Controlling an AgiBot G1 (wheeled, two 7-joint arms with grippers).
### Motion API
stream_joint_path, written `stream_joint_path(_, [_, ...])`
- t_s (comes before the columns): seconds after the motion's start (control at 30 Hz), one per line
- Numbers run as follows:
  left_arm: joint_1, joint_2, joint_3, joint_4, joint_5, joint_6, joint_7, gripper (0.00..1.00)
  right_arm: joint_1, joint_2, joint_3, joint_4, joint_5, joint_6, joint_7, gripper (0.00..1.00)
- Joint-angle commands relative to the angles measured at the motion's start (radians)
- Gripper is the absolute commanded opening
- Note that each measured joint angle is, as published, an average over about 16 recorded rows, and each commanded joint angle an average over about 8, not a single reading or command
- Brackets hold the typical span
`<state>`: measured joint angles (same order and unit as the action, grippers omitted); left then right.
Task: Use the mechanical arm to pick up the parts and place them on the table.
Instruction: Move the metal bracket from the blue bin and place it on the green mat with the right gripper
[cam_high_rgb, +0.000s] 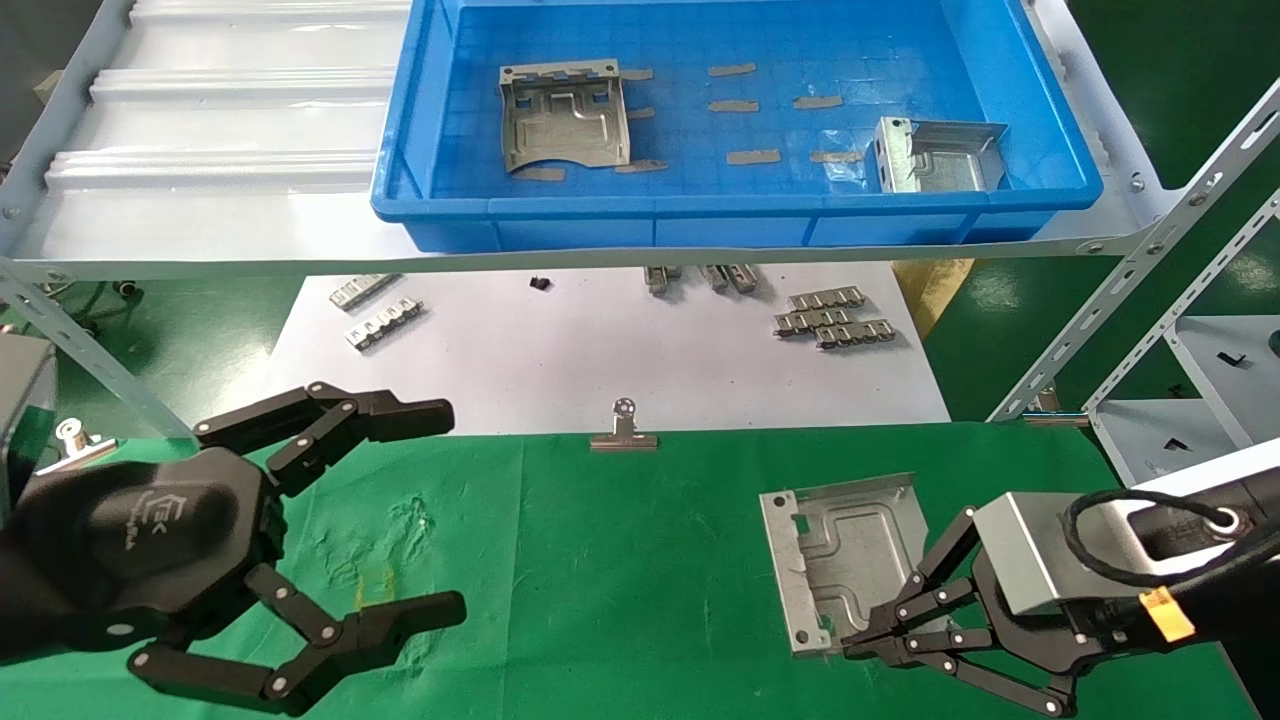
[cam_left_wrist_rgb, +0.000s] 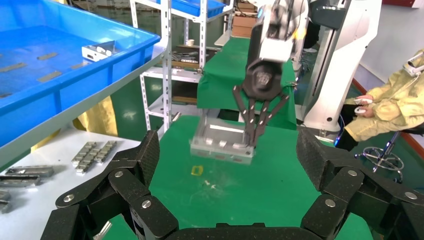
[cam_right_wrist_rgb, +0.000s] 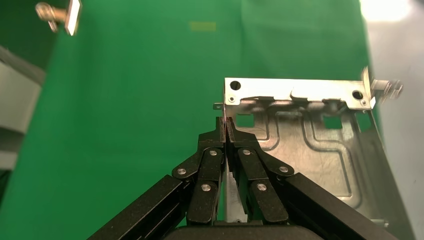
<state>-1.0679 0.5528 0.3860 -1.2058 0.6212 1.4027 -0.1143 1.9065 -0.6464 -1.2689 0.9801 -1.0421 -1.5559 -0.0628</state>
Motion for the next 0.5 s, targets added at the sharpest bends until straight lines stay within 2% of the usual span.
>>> stream_joint_path(0.03, [0.0,0.0,0.0,0.0,0.0,0.0,0.0,1.0,-0.014,-0.007,-0.03,-0.026,-0.029,0.008,-0.027,0.0])
stream_joint_path(0.27, [0.0,0.0,0.0,0.0,0.0,0.0,0.0,1.0,-0.084,-0.093,-0.068,-0.201,-0.112,0.085,-0.177,0.0])
stream_joint_path(0.5, [0.0,0.0,0.0,0.0,0.0,0.0,0.0,1.0,-0.121,-0.146,-0.071,-0.331,-0.139,0.15,-0.29,0.0])
